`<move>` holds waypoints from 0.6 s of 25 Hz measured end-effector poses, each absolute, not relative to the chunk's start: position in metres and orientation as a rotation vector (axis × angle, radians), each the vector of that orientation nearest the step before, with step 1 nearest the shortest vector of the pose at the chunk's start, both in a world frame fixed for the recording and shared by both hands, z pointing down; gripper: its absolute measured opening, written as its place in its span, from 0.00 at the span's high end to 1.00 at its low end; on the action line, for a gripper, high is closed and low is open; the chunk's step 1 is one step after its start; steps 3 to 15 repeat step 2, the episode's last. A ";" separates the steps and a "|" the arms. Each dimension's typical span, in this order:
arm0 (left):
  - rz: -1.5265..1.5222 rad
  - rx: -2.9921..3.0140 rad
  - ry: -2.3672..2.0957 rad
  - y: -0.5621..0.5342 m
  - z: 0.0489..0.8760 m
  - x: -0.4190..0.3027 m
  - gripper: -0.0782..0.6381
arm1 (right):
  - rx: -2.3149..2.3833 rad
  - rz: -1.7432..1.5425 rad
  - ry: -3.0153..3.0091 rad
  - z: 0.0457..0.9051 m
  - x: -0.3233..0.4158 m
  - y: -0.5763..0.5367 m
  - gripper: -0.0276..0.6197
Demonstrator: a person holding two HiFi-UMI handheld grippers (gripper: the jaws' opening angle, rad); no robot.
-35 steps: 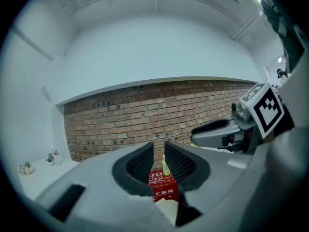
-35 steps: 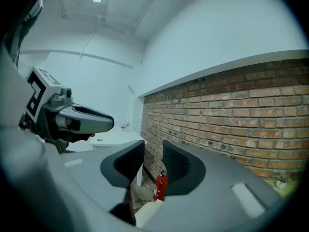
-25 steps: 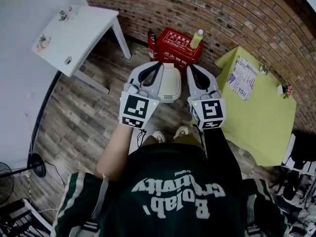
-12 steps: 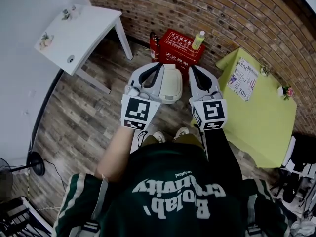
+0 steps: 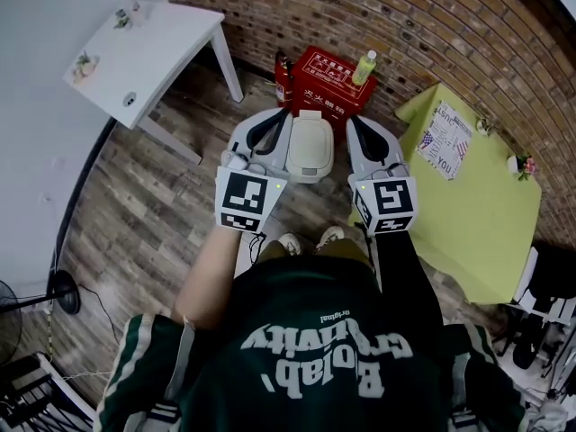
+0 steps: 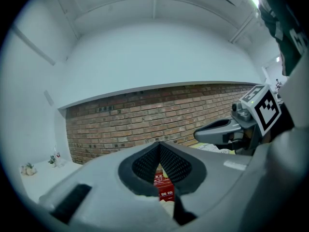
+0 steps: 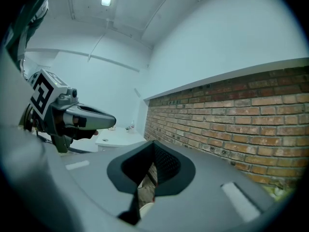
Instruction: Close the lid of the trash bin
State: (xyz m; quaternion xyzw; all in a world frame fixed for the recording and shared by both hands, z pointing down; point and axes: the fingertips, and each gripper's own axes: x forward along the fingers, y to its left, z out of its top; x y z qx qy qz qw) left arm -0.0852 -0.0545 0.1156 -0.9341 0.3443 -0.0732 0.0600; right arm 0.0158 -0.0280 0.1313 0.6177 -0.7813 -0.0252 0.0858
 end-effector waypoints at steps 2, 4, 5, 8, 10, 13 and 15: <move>-0.223 -2.827 1.035 -0.053 0.116 -0.086 0.88 | 1.842 -0.065 -2.338 0.131 0.015 -0.028 0.94; -0.223 -2.827 1.035 -0.053 0.116 -0.086 0.88 | 1.842 -0.065 -2.338 0.131 0.015 -0.028 0.94; -0.223 -2.827 1.035 -0.053 0.116 -0.086 0.88 | 1.842 -0.065 -2.338 0.131 0.015 -0.028 0.94; -0.223 -2.827 1.035 -0.053 0.116 -0.086 0.88 | 1.842 -0.065 -2.338 0.131 0.015 -0.028 0.94; -0.223 -2.827 1.035 -0.053 0.116 -0.086 0.88 | 1.842 -0.065 -2.338 0.131 0.015 -0.028 0.94; -0.223 -2.827 1.035 -0.053 0.116 -0.086 0.88 | 1.842 -0.065 -2.338 0.131 0.015 -0.028 0.94; -0.223 -2.827 1.035 -0.053 0.116 -0.086 0.88 | 1.842 -0.065 -2.338 0.131 0.015 -0.028 0.94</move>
